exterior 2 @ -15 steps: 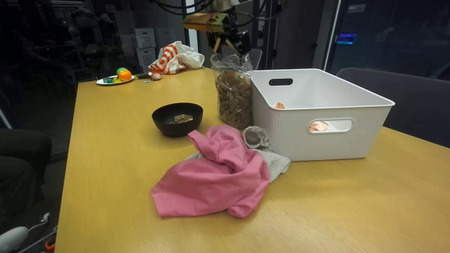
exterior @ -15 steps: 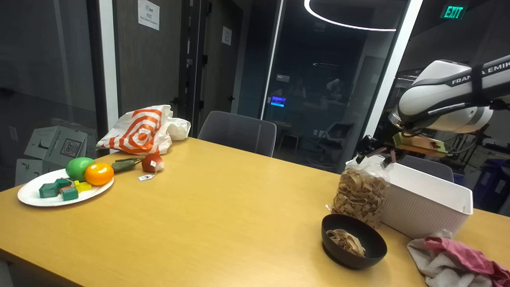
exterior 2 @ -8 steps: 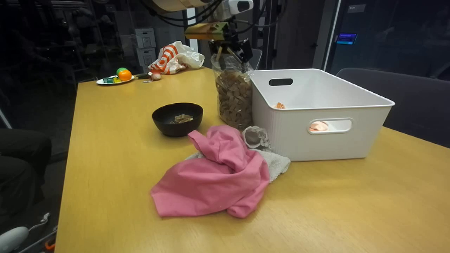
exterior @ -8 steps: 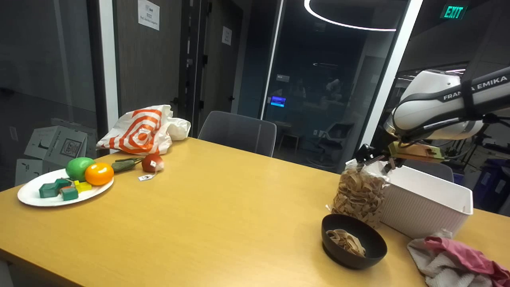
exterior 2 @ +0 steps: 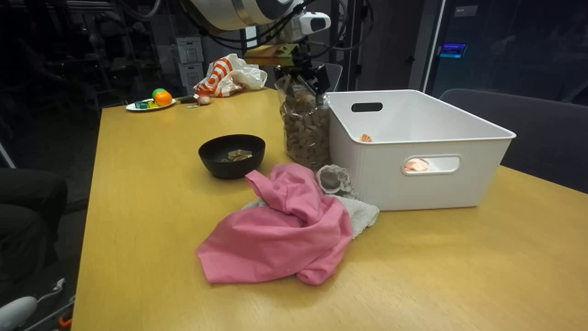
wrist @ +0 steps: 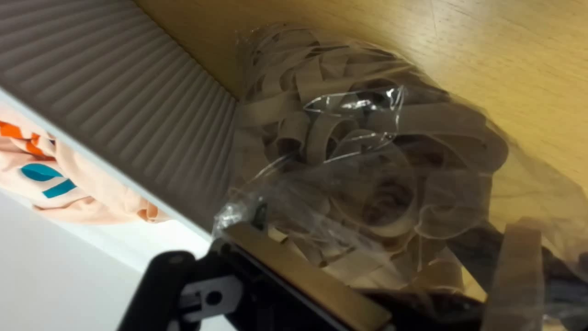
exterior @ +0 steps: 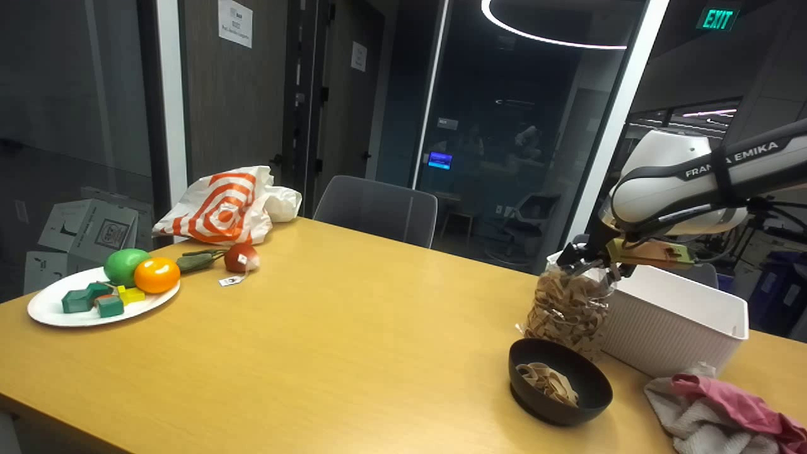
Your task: Remove the towels from the basket
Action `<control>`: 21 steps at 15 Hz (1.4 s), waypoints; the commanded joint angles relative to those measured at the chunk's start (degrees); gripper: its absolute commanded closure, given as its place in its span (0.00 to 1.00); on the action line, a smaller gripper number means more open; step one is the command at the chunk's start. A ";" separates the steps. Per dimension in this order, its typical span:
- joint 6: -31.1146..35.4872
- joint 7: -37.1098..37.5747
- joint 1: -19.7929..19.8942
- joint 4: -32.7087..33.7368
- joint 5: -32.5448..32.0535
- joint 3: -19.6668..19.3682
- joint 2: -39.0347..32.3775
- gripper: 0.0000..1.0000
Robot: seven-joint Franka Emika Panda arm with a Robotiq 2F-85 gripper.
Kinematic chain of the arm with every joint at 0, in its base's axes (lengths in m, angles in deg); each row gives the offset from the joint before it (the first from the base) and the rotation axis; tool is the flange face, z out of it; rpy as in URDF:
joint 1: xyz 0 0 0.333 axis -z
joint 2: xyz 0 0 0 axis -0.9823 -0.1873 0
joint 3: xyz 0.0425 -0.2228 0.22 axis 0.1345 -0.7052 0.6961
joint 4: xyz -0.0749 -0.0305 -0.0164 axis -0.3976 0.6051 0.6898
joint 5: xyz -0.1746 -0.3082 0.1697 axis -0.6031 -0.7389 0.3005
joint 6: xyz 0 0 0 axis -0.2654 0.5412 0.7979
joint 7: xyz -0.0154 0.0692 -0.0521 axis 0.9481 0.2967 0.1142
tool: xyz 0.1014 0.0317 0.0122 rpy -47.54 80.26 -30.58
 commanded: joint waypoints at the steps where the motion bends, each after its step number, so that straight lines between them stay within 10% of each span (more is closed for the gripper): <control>1: -2.48 0.06 -1.08 1.84 -0.21 -0.13 -0.47 0.00; 3: -3.30 0.69 -1.41 2.03 -0.71 -0.41 -0.51 0.00; 13: -4.87 0.55 -0.95 2.83 -0.09 -0.98 -0.33 0.89; 21: -6.37 -0.71 0.22 5.23 2.40 -0.63 1.01 0.92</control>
